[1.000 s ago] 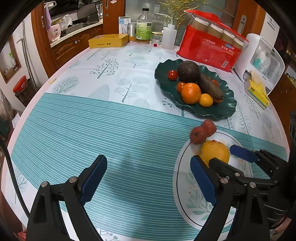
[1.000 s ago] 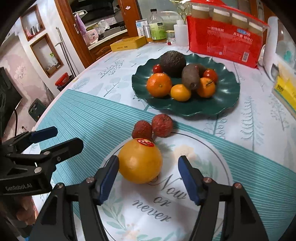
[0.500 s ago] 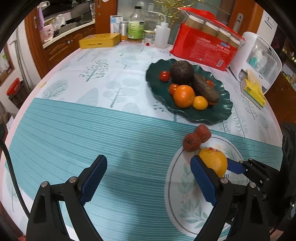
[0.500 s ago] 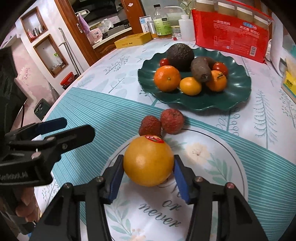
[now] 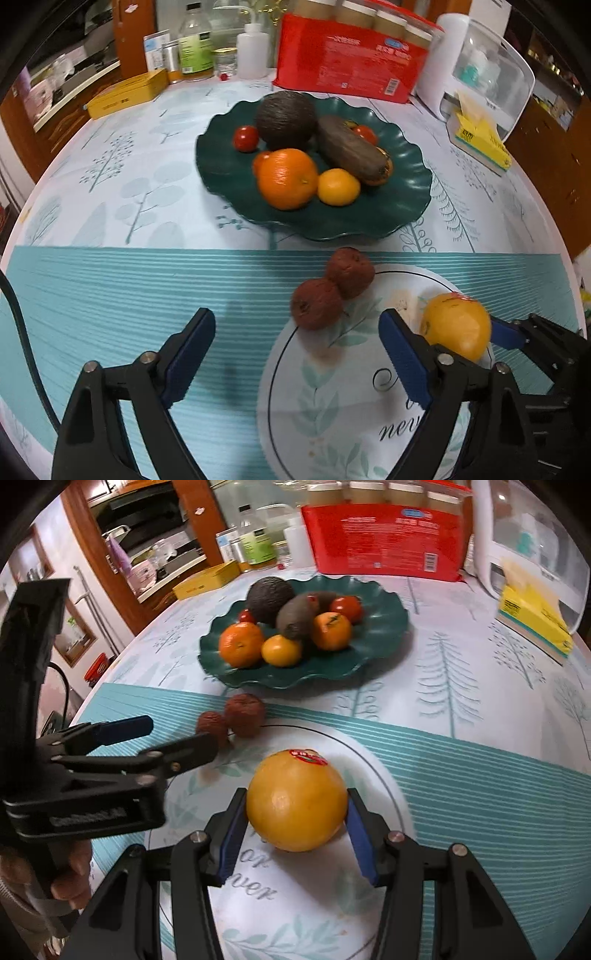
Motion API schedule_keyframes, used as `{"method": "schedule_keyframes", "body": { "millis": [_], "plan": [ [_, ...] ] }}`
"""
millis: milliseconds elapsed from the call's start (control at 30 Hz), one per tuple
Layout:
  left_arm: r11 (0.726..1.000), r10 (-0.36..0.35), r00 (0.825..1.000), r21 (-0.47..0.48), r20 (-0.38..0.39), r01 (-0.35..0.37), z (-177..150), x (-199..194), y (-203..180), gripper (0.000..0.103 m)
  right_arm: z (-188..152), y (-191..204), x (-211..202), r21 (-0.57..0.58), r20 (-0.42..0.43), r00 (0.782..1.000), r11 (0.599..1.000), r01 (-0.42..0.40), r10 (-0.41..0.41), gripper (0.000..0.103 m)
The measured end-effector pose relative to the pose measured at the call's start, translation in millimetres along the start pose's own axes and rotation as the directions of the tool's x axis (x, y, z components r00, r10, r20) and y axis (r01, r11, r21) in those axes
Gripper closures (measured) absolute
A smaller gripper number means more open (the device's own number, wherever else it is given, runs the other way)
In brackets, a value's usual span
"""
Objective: Organize fruits
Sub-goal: 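Grasp a red-brown lychee with the left tool while the right tool lifts the grapefruit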
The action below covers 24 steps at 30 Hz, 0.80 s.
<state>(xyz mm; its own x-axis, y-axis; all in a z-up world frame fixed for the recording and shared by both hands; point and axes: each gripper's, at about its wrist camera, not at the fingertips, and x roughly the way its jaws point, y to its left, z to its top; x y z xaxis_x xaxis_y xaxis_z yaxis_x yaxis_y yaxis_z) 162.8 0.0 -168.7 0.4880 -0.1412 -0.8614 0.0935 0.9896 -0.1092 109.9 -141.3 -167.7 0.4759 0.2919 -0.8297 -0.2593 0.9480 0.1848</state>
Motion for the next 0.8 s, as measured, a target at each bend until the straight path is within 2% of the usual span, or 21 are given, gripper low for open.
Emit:
{"method": "schedule_keyframes", "body": {
  "millis": [300,367,400,600,800],
  "plan": [
    [1.0,-0.013,1.0,0.012,-0.016,0.013,2,17,-3,0.056,-3,-7,-4,0.022,0.007,1.0,1.0,0.009,-0.009,0.051],
    [1.0,-0.02,1.0,0.022,-0.011,0.02,1,16,-4,0.071,-3,-7,-4,0.024,0.007,1.0,1.0,0.01,-0.01,0.051],
    [1.0,-0.023,1.0,0.021,-0.011,0.023,1,16,-3,0.073,-3,-6,-4,0.024,0.007,1.0,1.0,0.011,-0.011,0.051],
    [0.999,-0.038,0.999,-0.019,0.0,0.038,-2,0,4,0.074,-3,-7,-6,0.025,0.007,1.0,1.0,0.005,-0.005,0.052],
    [0.999,-0.029,0.999,-0.022,0.036,0.03,14,-46,8,0.074,15,-4,-26,0.029,0.006,1.0,0.999,-0.014,0.014,0.052]
  ]
}}
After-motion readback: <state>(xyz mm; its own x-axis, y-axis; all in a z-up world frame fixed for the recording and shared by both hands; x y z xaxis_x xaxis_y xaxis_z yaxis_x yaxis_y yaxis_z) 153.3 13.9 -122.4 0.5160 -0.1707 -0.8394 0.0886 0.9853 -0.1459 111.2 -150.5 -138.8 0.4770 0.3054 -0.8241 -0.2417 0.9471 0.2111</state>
